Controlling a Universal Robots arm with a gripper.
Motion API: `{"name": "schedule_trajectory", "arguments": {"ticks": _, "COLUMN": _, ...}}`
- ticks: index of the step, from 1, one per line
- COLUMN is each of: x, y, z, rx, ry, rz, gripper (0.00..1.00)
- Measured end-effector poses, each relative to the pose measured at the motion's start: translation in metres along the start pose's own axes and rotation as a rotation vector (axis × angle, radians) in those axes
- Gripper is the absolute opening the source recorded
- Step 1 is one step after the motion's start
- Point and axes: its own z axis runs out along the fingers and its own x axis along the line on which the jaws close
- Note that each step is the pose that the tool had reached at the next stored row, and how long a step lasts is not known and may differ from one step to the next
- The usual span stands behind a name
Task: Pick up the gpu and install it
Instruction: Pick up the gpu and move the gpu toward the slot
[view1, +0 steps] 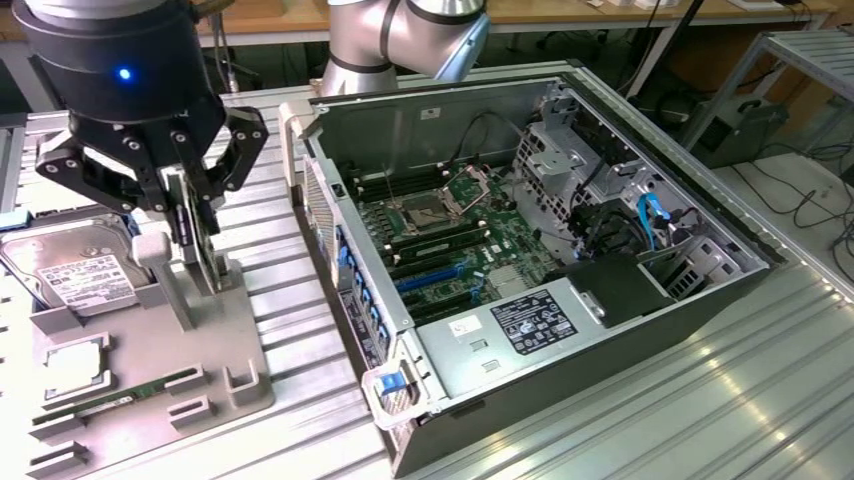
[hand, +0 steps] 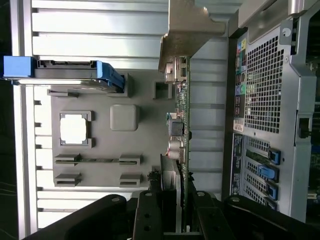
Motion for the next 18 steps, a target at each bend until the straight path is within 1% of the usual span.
{"name": "schedule_trajectory", "arguments": {"ticks": 11, "x": -0.001, "y": -0.0001, "z": -0.0293, "rx": 0.0000, "ry": 0.0001, "rz": 0.000, "gripper": 0.28}}
{"name": "schedule_trajectory", "arguments": {"ticks": 14, "x": -0.001, "y": -0.0002, "z": -0.0314, "rx": -0.0001, "ry": -0.0002, "rz": 0.000, "gripper": 0.28}}
{"name": "schedule_trajectory", "arguments": {"ticks": 18, "x": -0.001, "y": -0.0001, "z": -0.0317, "rx": 0.0000, "ry": -0.0003, "rz": 0.000, "gripper": 0.28}}
